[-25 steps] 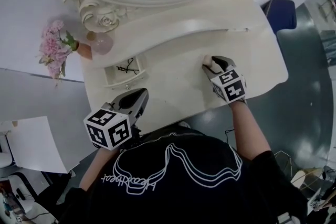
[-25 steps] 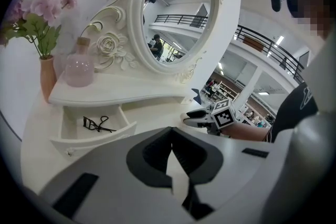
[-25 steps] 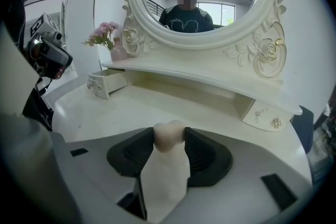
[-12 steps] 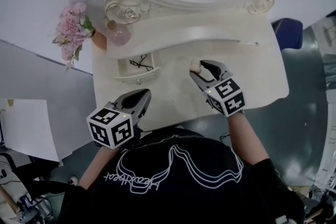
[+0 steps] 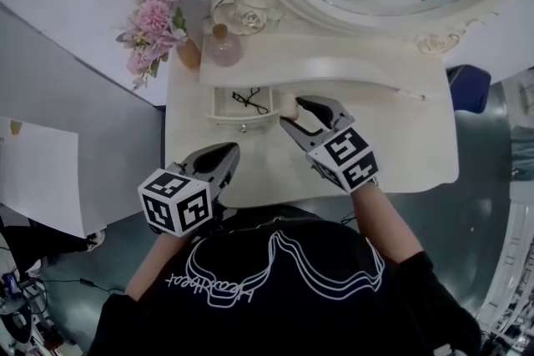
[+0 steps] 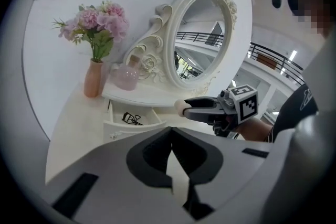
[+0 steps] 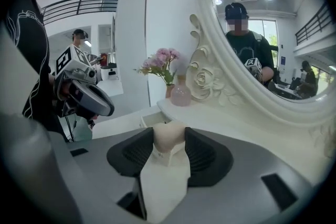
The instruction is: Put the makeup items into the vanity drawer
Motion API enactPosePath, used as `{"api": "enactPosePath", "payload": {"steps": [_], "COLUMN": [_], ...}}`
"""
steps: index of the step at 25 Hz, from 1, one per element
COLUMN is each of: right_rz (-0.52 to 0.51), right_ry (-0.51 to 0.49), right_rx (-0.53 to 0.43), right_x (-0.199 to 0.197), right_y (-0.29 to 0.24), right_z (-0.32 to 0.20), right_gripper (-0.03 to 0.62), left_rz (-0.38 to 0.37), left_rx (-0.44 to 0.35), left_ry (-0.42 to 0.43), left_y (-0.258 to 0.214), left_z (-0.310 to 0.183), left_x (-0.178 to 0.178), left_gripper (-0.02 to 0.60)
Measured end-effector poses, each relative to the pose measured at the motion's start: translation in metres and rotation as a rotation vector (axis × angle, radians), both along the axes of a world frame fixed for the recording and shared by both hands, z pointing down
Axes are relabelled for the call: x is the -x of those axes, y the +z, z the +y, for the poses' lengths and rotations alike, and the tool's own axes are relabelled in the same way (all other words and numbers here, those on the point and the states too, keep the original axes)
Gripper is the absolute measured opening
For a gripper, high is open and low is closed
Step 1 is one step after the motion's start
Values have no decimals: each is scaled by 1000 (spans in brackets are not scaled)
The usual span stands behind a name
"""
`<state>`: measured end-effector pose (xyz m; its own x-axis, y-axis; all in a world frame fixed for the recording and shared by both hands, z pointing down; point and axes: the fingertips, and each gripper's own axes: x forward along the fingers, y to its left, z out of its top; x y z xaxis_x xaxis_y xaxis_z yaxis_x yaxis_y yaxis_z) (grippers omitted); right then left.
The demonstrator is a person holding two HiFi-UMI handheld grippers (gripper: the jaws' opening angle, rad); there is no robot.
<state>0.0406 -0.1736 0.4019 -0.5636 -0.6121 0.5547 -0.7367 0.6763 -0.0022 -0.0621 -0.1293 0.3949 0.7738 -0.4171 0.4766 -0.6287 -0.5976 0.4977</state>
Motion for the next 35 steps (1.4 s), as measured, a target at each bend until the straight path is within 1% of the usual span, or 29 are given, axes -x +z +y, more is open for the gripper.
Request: {"api": "enactPosePath", "payload": {"steps": [8, 13, 19, 26, 33, 35], "right_rz": [-5, 22, 32, 71, 51, 45], "right_ry": [-115, -162, -159, -158, -134, -131], "right_rx": [16, 39, 78, 118, 160, 162], "right_x": [64, 91, 106, 115, 117, 118], "right_y": [3, 19, 35, 51, 57, 57], "right_z": [-14, -21, -35, -42, -45, -45], "right_gripper": [196, 198, 201, 204, 206, 216], "left_rz": [13, 10, 9, 8, 3, 3], "left_rx": [4, 11, 22, 32, 52, 60], "left_ry": [-68, -84, -86, -78, -45, -37], "left_y": [3, 7, 12, 18, 28, 31], "left_z": [-10, -14, -23, -36, -46, -48], "left_x": [35, 48, 61, 73, 74, 74], "left_gripper": [3, 3, 3, 3, 3, 3]}}
